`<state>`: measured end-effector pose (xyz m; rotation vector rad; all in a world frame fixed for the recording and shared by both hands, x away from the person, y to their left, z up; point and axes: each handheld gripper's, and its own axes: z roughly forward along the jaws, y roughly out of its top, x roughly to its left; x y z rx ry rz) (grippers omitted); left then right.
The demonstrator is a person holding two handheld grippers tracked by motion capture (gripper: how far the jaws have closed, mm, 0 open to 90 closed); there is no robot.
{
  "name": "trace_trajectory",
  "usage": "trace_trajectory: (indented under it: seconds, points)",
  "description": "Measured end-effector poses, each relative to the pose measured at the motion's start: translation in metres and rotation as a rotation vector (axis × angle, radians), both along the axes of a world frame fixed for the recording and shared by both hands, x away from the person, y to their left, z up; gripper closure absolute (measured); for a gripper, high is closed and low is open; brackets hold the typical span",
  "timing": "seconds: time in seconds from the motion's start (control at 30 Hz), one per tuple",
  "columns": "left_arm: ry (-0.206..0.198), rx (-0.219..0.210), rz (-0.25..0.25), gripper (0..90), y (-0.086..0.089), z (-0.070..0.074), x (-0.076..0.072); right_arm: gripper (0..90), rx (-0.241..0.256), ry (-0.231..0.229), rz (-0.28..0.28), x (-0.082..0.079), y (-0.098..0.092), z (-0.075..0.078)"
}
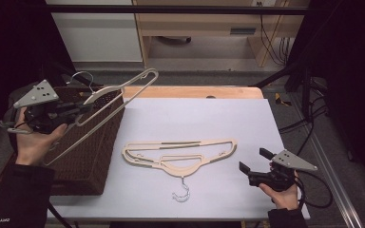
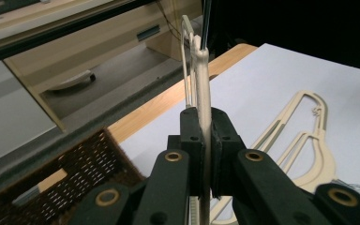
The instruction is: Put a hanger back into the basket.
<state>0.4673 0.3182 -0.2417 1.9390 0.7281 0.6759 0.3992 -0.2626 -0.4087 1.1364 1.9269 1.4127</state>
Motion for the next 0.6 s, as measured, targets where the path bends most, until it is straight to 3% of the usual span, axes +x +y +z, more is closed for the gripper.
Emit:
trace_trajectory:
  seconds: [0.2, 0.6]
  points:
    - [0.015, 0.003, 0.034, 86.0, 0.028, -0.01, 0.009, 7.7, -0.003, 0.002, 0.0, 0.001, 0.001, 0.0]
    - [0.026, 0.027, 0.084, 85.9, 0.061, -0.024, 0.02, 7.6, -0.004, 0.0, -0.003, 0.001, 0.0, -0.001]
